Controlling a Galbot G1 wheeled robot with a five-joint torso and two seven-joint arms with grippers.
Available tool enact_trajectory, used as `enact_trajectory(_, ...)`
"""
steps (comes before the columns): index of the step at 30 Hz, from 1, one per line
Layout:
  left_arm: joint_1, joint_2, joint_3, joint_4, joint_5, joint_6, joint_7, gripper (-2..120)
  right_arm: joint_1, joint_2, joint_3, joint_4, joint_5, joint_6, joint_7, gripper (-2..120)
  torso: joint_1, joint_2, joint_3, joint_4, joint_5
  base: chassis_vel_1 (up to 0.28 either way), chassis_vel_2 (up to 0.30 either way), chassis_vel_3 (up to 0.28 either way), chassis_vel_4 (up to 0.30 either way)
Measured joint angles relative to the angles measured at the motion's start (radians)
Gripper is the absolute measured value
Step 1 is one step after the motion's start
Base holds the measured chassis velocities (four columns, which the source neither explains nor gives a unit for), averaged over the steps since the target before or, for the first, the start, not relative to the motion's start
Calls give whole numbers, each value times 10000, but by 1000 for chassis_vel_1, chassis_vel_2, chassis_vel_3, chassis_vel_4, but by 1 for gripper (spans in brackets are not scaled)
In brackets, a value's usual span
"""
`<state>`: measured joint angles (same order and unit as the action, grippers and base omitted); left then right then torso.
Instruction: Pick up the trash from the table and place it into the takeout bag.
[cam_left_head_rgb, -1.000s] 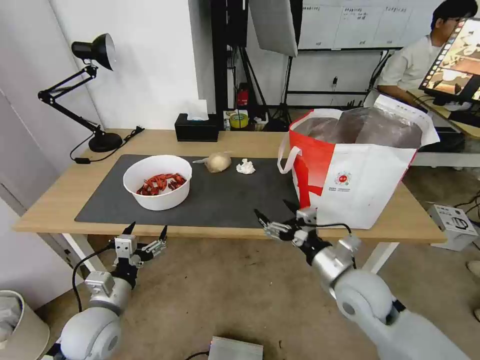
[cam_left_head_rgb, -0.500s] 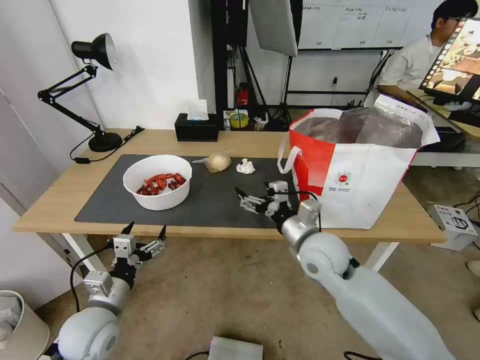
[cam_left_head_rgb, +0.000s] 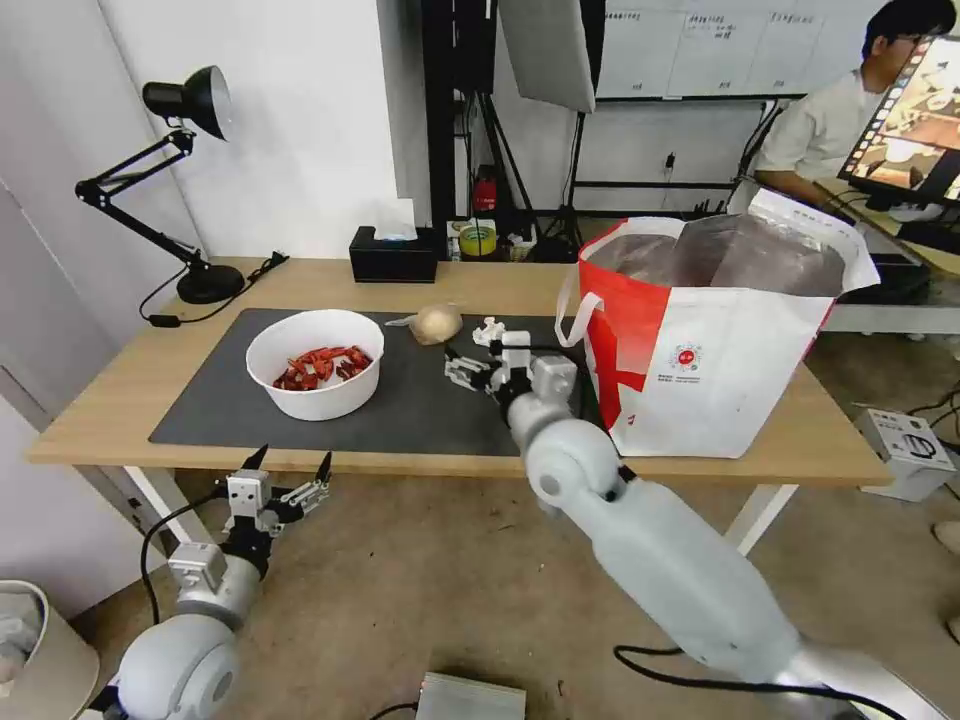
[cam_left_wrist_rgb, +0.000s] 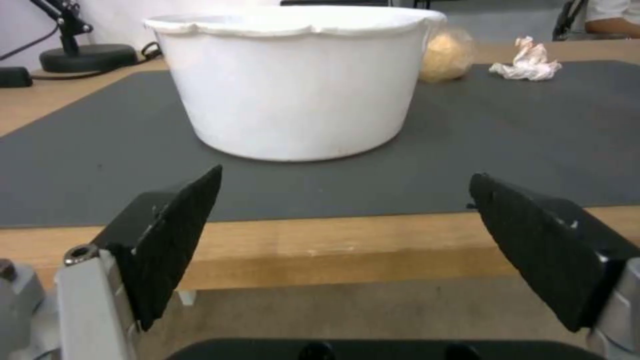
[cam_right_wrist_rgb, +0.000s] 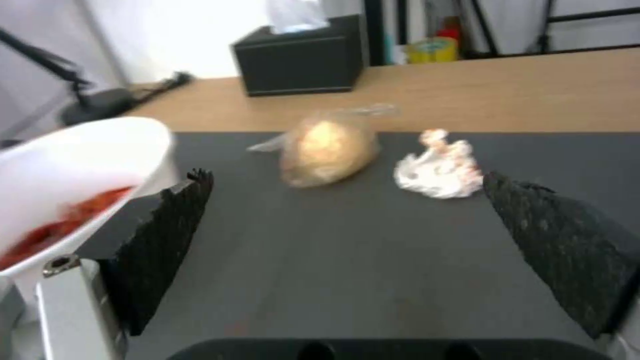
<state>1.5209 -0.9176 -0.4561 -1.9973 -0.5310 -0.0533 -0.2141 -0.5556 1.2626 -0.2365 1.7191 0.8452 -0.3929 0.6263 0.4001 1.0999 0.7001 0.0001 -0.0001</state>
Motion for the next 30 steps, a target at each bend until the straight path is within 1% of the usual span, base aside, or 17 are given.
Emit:
enact_trajectory(1,0,0,0,0,0,0,0,100,0,0,0,0,0,0,0,100,0,0,0,0,0,0,0,0,0)
enact_trajectory(3,3,-28,1,18,10,-15,0,100,260,193,-23,-358,-32,-249,428,100,-1,1,0,0,0,0,0,0,0)
enact_trajectory(5,6,-31,0,20,11,-18,0,100,304,222,-24,-430,-34,-292,500,100,0,0,0,0,0,0,0,0,0)
enact_trajectory(8,12,-34,-14,24,13,-29,0,100,603,398,-2,-940,-48,-470,940,100,0,0,0,-1,1,0,0,0,0)
enact_trajectory(14,44,-38,-27,-13,21,-38,0,100,864,541,135,-1466,-110,-563,1233,100,0,1,0,-1,1,0,0,0,0)
enact_trajectory(26,70,-54,-63,-60,46,-49,0,100,1181,694,389,-2218,-123,-601,1319,100,0,2,-1,-2,1,0,0,0,0)
enact_trajectory(30,39,-115,-24,-53,57,-53,0,100,1390,937,473,-2622,-120,-601,1373,100,0,2,-1,-1,1,0,0,0,0)
